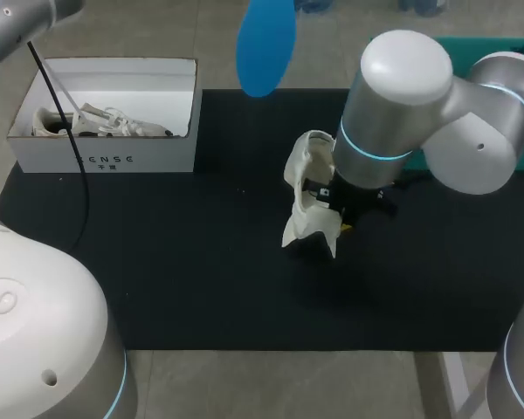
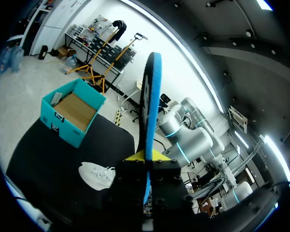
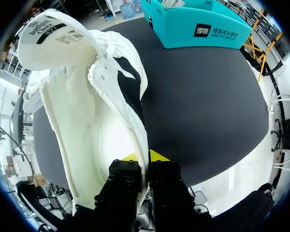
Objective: Take the shoe out of the shoebox, open the shoe tongue, remove and reinsert the insole, then place the shoe into the shoebox
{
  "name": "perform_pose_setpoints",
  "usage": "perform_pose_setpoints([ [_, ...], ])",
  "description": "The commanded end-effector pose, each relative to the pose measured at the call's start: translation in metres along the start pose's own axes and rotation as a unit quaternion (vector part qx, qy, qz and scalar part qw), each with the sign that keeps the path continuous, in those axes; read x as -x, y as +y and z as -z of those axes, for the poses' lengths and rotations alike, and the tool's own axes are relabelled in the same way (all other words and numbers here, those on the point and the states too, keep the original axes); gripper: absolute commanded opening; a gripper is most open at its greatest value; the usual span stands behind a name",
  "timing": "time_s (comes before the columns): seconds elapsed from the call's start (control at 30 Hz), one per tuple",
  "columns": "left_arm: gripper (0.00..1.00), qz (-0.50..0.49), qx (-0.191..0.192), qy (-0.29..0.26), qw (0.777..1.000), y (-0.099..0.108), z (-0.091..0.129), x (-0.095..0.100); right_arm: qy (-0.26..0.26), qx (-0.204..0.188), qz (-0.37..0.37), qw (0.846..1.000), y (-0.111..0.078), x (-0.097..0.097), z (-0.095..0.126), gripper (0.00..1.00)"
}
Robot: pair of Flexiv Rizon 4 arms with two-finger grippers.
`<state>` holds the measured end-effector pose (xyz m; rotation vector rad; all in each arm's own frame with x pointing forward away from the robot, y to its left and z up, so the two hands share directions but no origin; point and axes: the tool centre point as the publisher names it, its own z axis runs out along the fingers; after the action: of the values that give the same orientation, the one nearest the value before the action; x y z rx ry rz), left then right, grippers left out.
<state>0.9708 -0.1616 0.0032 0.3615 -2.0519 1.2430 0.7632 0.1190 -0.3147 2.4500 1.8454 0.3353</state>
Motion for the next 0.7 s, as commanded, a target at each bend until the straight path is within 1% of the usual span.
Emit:
perform_pose_setpoints([
  [0.03, 0.0, 0.0, -0.001, 0.0, 1.0, 0.001, 0.0, 0.0, -0.002, -0.006, 0.005, 1.0, -0.005, -0.007, -0.02, 0.0],
  [0.1, 0.0, 0.0, -0.001, 0.0, 1.0, 0.001, 0.0, 0.0, -0.006, -0.01, 0.009, 1.0, -0.009, -0.009, -0.026, 0.0],
  [0.17, 0.0, 0.0, -0.001, 0.0, 1.0, 0.001, 0.0, 0.0, -0.025, -0.009, 0.015, 1.0, -0.013, -0.01, -0.032, 0.0],
  [0.23, 0.0, 0.0, -0.001, 0.0, 1.0, 0.001, 0.0, 0.0, -0.018, -0.012, 0.018, 1.0, -0.016, -0.01, -0.038, 0.0],
  [0.27, 0.0, 0.0, -0.001, 0.0, 1.0, 0.001, 0.0, 0.0, -0.03, -0.012, 0.024, 0.999, -0.018, -0.01, -0.041, 0.0],
  [0.47, 0.0, 0.0, -0.001, 0.0, 1.0, 0.001, 0.0, 0.0, -0.035, -0.016, 0.028, 0.999, -0.028, -0.011, -0.062, 0.0],
  [0.5, 0.0, 0.0, -0.001, 0.0, 1.0, 0.001, 0.0, 0.0, -0.045, -0.016, 0.029, 0.998, -0.029, -0.011, -0.065, 0.0],
  [0.57, 0.0, 0.0, -0.001, 0.0, 1.0, 0.001, 0.0, 0.0, -0.037, -0.016, 0.029, 0.999, -0.031, -0.012, -0.068, 0.0],
  [0.7, 0.0, 0.0, -0.001, 0.0, 1.0, 0.001, 0.0, 0.0, -0.039, -0.019, 0.028, 0.999, -0.036, -0.014, -0.074, 0.0],
])
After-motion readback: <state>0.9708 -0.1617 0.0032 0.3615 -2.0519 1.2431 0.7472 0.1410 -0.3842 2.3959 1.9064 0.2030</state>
